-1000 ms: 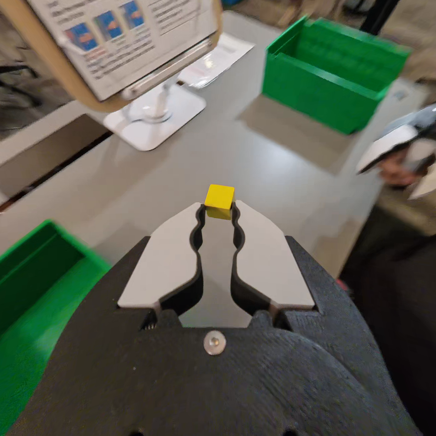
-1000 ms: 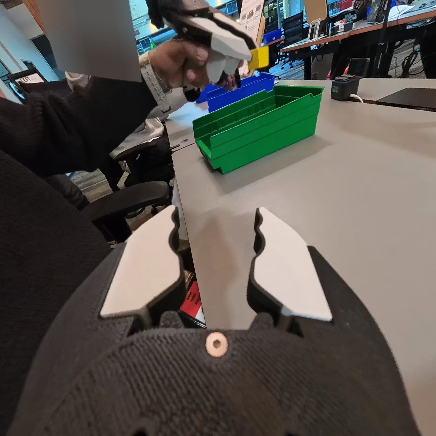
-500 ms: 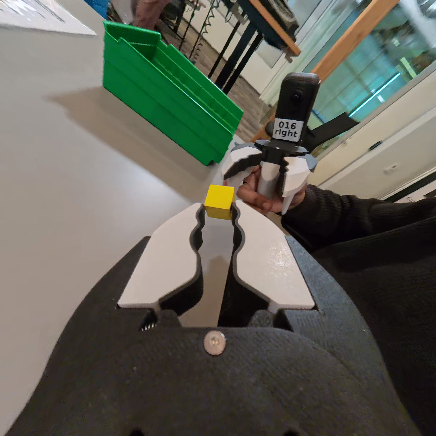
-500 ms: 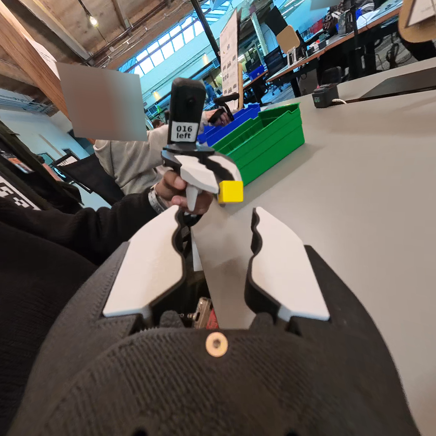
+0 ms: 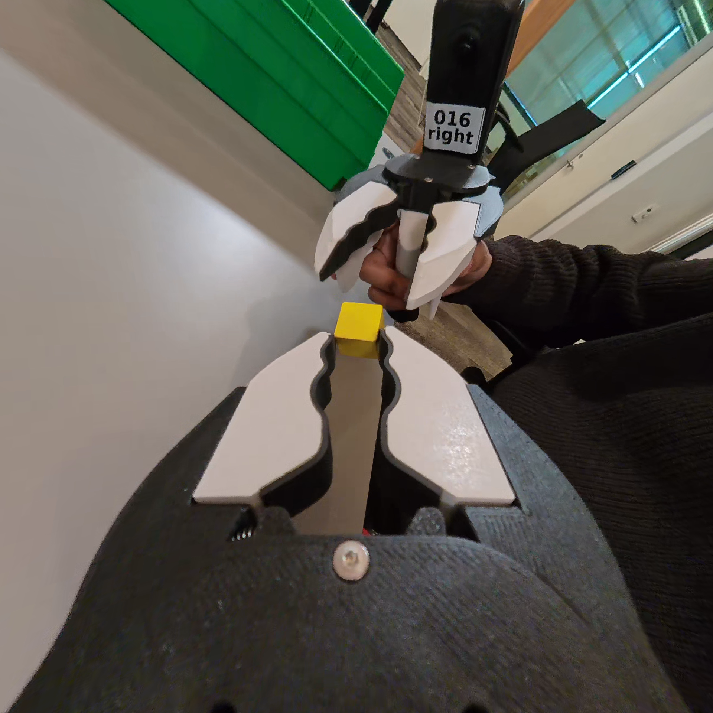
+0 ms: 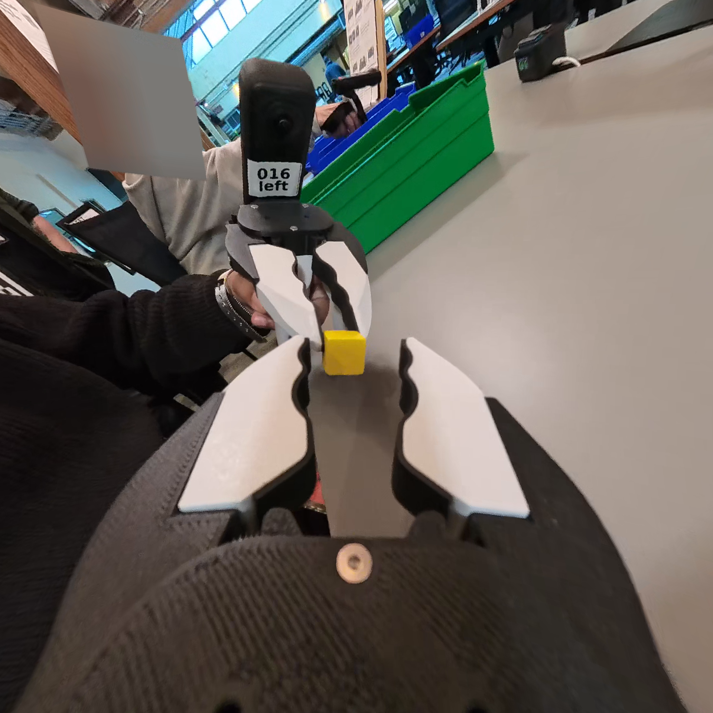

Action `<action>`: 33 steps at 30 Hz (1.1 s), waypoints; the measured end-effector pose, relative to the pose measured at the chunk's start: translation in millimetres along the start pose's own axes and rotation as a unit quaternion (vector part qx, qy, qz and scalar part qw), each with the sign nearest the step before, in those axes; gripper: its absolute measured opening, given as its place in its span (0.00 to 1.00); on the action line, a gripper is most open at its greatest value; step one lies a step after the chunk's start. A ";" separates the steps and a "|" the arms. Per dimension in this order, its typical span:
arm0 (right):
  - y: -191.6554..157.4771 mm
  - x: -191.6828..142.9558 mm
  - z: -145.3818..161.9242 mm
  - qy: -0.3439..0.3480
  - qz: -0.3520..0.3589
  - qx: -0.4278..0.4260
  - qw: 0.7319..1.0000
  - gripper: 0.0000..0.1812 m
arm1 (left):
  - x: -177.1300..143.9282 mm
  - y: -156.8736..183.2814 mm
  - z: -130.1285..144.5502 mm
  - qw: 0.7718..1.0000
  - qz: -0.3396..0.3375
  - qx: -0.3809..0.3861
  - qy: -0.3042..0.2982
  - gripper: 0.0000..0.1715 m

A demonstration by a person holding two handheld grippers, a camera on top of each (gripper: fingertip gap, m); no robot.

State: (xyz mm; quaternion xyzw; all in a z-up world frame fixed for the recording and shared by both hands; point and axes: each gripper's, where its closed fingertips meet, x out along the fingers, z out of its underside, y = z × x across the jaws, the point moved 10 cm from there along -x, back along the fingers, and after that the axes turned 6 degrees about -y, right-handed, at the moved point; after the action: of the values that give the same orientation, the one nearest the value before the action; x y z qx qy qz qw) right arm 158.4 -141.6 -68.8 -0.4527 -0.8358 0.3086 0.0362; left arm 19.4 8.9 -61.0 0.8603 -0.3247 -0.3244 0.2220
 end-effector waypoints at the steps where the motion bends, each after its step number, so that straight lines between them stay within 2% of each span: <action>1: 0.2 1.9 1.3 -0.002 -0.006 0.004 1.000 0.23 | 0.0 -0.3 0.2 1.000 0.003 -0.002 0.001 0.13; 8: 1.3 9.1 7.7 -0.035 -0.022 0.004 0.999 0.18 | -2.8 -3.1 3.4 1.000 0.011 -0.008 -0.001 0.13; 13: 1.6 9.9 8.7 -0.030 -0.046 0.017 0.998 0.14 | -0.6 -3.7 4.7 1.000 0.010 -0.006 -0.011 0.13; 33: 0.8 11.4 10.6 -0.055 -0.056 0.016 0.997 0.11 | 1.6 1.1 7.3 1.000 0.018 0.011 -0.009 0.13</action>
State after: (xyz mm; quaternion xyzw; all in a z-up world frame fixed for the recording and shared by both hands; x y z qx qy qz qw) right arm 148.7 -137.5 -80.3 -0.3870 -0.8553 0.3442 0.0143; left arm 14.8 5.8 -66.2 0.8537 -0.3456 -0.3242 0.2160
